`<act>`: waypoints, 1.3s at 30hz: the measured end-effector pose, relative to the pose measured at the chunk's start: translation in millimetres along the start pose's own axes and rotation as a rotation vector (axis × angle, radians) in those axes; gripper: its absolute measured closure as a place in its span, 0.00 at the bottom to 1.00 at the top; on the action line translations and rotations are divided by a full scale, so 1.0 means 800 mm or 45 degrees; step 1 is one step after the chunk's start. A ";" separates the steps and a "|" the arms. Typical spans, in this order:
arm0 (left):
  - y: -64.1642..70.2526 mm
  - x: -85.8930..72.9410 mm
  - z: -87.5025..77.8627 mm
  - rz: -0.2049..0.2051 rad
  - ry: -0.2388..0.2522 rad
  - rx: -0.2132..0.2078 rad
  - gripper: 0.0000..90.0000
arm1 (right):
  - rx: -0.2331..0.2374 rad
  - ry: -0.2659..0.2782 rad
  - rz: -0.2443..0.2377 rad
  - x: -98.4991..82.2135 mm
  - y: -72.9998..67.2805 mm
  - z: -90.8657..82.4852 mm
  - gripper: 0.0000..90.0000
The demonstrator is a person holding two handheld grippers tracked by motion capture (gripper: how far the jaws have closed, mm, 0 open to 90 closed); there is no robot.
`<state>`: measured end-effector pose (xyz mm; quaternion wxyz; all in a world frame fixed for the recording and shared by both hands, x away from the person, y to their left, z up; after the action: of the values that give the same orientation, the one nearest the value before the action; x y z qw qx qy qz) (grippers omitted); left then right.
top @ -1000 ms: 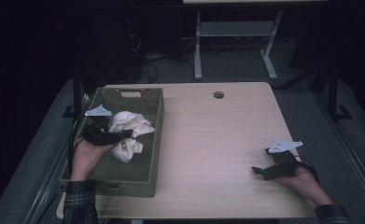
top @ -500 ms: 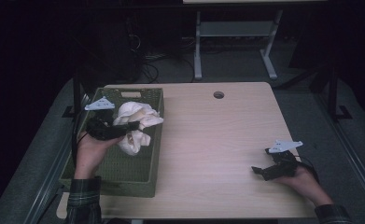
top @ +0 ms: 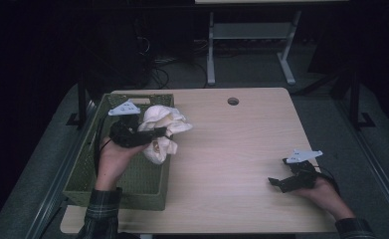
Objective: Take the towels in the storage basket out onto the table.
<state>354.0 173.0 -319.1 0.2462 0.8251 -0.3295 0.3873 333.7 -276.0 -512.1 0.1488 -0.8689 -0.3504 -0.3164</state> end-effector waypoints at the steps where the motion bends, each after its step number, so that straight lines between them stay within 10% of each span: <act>1: 0.003 0.002 0.002 0.000 0.003 -0.008 0.78 | 0.000 0.000 0.000 0.000 0.000 0.000 0.02; 39: 0.104 0.040 0.126 0.122 -0.037 -0.180 0.78 | 0.000 0.000 -0.001 0.000 0.000 0.000 0.02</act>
<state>356.5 39.9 -339.4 0.2802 0.7944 -0.3987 0.3626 333.7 -276.1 -512.2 0.1486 -0.8687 -0.3508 -0.3166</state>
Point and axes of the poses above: each handheld gripper's, and its own axes: z roughly forward along the jaws, x roughly out of its top, y roughly to its right, the point moved 4 cm from there along z, roughly forward along the jaws, and after that the axes turned 4 degrees about -y, right-handed, at the moved point
